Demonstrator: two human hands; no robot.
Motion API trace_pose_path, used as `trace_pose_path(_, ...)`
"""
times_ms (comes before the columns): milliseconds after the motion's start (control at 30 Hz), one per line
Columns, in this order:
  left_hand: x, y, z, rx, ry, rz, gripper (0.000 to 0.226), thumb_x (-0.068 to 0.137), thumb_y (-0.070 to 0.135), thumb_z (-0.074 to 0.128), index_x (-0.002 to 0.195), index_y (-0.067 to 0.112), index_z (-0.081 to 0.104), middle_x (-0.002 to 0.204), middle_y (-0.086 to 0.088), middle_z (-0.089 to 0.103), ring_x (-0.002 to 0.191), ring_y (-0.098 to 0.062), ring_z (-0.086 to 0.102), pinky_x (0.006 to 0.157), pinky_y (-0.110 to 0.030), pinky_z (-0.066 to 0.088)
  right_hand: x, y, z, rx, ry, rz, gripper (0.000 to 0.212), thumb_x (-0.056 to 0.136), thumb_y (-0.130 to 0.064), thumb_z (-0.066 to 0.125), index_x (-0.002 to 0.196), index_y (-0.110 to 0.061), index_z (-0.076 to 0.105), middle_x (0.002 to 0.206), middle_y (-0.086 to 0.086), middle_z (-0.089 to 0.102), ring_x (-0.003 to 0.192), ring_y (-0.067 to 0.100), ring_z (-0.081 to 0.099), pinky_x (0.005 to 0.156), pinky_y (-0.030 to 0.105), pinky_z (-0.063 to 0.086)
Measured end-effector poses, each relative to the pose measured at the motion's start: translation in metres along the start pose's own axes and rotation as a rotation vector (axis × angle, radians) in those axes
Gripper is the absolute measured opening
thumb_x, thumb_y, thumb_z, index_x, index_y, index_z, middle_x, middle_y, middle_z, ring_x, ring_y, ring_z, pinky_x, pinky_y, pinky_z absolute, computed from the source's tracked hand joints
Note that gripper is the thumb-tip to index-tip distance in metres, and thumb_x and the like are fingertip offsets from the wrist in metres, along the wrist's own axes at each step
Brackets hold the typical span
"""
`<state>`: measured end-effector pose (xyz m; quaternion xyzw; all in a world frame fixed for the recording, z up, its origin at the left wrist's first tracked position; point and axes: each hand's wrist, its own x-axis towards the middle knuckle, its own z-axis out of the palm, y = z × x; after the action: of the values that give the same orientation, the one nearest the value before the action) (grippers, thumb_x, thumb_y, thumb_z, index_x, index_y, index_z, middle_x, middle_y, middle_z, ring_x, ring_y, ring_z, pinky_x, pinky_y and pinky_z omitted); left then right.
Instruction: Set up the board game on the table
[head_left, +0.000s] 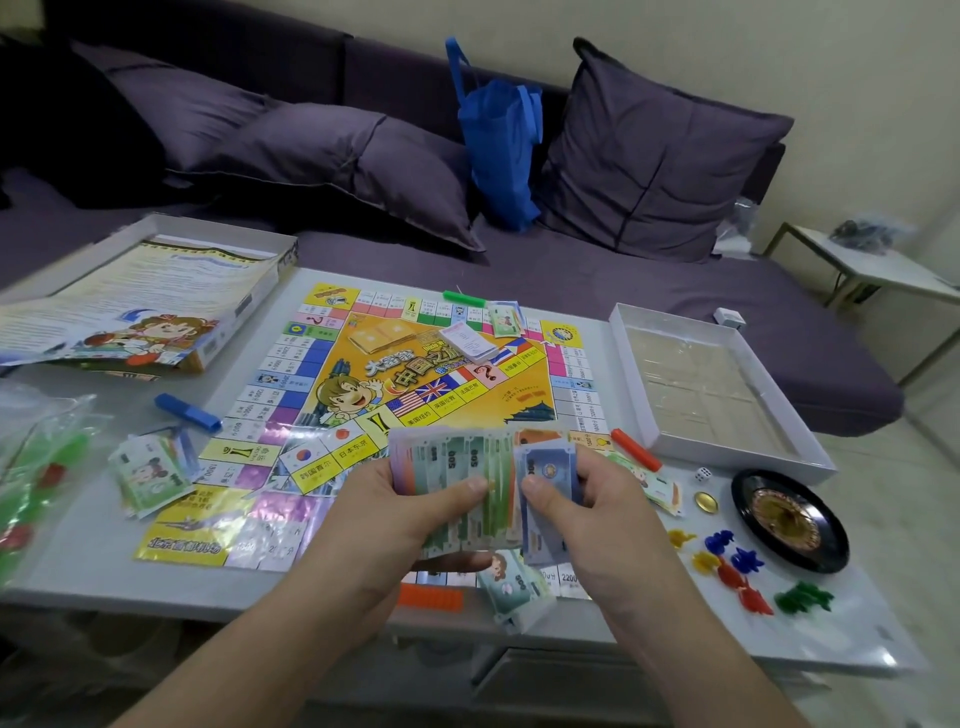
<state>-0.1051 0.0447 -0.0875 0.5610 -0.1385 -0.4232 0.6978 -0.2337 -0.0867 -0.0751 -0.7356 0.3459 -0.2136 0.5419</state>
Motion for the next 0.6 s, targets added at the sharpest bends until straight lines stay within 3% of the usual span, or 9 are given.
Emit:
trace_pose_path(233, 0.006, 0.004, 0.017, -0.054, 0.028, -0.052, 0.028, 0.088, 0.005, 0.076, 0.115, 0.000, 0.070, 0.098, -0.019, 0.080, 0.088, -0.036, 0.079, 0.061, -0.046, 0.066, 0.011, -0.012, -0.034, -0.088, 0.163, -0.006, 0.013, 0.101, -0.019, 0.066, 0.105, -0.029, 0.072, 0.096, -0.007, 0.077, 0.087, 0.008, 0.075, 0.068, 0.030, 0.063)
trace_pose_path(367, 0.014, 0.008, 0.021, -0.081, 0.060, -0.078, 0.028, 0.086, 0.003, 0.076, 0.113, -0.001, 0.068, 0.093, -0.020, 0.079, 0.083, -0.037, 0.079, 0.061, -0.047, 0.065, 0.047, -0.020, -0.100, -0.499, 0.317, -0.087, 0.013, 0.098, -0.012, 0.064, 0.100, -0.025, 0.067, 0.092, -0.008, 0.069, 0.081, 0.009, 0.064, 0.060, 0.027, 0.044)
trace_pose_path(500, 0.019, 0.008, 0.025, -0.066, 0.066, -0.095, 0.029, 0.085, 0.003, 0.078, 0.112, -0.001, 0.068, 0.092, -0.019, 0.080, 0.082, -0.036, 0.079, 0.061, -0.048, 0.065, 0.081, 0.001, -0.127, -0.812, 0.172, 0.072, 0.015, 0.096, -0.011, 0.063, 0.091, -0.025, 0.063, 0.093, 0.001, 0.067, 0.076, 0.012, 0.056, 0.056, 0.027, 0.037)
trace_pose_path(600, 0.022, 0.007, 0.029, -0.045, 0.065, -0.095, 0.025, 0.086, 0.003, 0.076, 0.110, -0.001, 0.068, 0.091, -0.019, 0.080, 0.082, -0.035, 0.079, 0.063, -0.050, 0.063, 0.093, 0.012, -0.126, -0.909, 0.022, 0.121, 0.027, 0.097, -0.007, 0.061, 0.078, -0.027, 0.058, 0.082, -0.004, 0.062, 0.072, 0.012, 0.055, 0.056, 0.030, 0.039)
